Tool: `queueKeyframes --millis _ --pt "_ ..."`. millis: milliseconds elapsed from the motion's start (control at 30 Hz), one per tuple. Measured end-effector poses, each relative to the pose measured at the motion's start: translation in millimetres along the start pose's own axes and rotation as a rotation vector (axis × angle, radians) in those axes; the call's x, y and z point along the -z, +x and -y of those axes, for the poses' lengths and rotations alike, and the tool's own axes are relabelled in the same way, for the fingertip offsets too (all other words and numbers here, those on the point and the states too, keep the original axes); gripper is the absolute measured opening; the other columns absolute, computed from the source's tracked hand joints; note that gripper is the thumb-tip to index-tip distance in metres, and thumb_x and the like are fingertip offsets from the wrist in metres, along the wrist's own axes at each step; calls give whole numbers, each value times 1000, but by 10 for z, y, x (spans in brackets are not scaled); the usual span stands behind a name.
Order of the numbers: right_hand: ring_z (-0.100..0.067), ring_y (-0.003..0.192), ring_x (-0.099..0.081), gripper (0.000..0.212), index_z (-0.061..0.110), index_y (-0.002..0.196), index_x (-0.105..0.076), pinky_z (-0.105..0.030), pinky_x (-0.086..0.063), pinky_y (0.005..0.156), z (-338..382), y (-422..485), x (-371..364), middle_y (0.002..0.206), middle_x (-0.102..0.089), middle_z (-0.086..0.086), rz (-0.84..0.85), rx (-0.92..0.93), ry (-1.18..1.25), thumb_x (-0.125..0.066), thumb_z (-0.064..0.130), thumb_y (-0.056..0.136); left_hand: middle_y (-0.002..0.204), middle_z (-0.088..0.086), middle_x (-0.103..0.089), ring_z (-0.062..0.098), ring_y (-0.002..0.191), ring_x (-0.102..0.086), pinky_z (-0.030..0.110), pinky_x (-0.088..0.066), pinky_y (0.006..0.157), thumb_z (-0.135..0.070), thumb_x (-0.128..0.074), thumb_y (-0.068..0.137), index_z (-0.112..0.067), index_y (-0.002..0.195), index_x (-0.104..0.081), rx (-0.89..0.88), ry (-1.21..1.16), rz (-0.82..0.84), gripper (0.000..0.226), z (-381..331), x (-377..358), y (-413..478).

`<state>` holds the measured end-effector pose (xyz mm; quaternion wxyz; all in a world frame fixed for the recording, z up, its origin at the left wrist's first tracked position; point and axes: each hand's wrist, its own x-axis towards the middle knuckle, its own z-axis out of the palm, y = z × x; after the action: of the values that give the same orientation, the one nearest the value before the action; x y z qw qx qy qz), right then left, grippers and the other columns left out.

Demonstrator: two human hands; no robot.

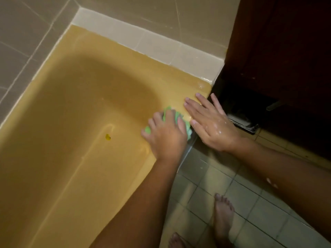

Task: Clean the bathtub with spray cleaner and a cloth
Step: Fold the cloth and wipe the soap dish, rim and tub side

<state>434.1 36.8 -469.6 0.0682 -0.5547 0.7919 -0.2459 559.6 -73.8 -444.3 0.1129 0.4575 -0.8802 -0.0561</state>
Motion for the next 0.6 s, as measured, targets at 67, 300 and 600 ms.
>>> queueKeyframes --millis 67,300,600 --pt "-17 161 -5 55 14 161 -34 -52 0 129 -33 5 -2 170 -27 2 -24 -56 84 -29 33 110 118 2 -61 28 105 -56 53 -38 93 -46 -53 95 -32 112 -66 -21 -12 -16 26 -220 -110 289" --pt "-9 160 -7 49 13 159 -40 -46 -7 131 6 -102 24 169 -26 5 -108 -226 422 -42 26 112 123 1 -63 27 105 -57 52 -39 95 -46 -52 97 -31 112 -68 -74 45 -15 27 67 60 -234" --pt "-5 141 -44 43 18 153 -44 -25 -35 117 44 -49 234 149 -52 4 -218 -405 614 -38 23 112 119 -2 -62 24 111 -53 53 -29 102 -42 -51 97 -30 116 -64 -147 -1 -22 26 -652 -179 747"
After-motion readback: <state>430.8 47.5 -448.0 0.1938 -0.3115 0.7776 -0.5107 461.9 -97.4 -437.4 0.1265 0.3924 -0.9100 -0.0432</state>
